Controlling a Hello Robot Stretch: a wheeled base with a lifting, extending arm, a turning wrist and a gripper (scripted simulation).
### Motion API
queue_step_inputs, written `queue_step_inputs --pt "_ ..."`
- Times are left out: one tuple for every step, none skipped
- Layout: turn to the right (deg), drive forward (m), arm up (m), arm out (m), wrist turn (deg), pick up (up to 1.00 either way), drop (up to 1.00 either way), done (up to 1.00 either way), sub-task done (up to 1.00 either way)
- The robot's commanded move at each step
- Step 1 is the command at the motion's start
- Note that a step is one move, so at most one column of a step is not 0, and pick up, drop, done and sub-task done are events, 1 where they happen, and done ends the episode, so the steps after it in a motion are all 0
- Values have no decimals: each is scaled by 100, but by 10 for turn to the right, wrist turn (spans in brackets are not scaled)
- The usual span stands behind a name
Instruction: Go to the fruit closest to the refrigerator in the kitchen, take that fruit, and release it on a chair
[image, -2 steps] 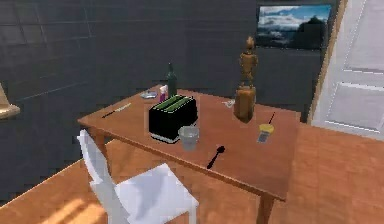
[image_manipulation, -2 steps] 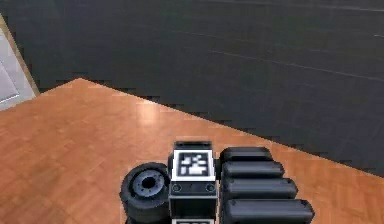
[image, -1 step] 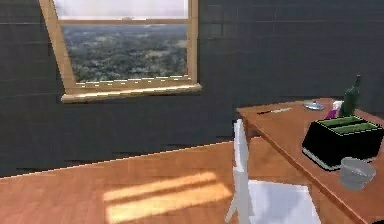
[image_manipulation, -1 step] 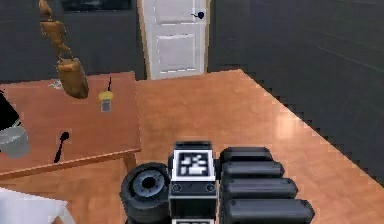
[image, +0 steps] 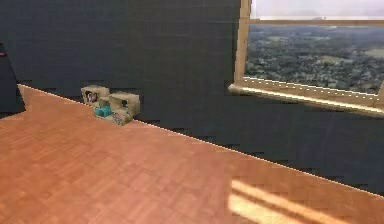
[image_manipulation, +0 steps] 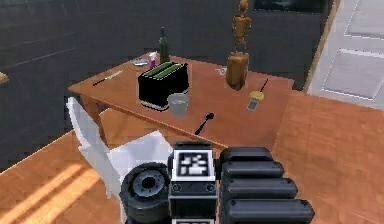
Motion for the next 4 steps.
queue_step_inputs --pt "-210 0 0 0 0 0 0 0 0" --pt "0 0 0 48 0 0 0 0 0" --pt "0 0 0 0 450 0 0 0 0" --pt "0 0 0 0 450 0 0 0 0"
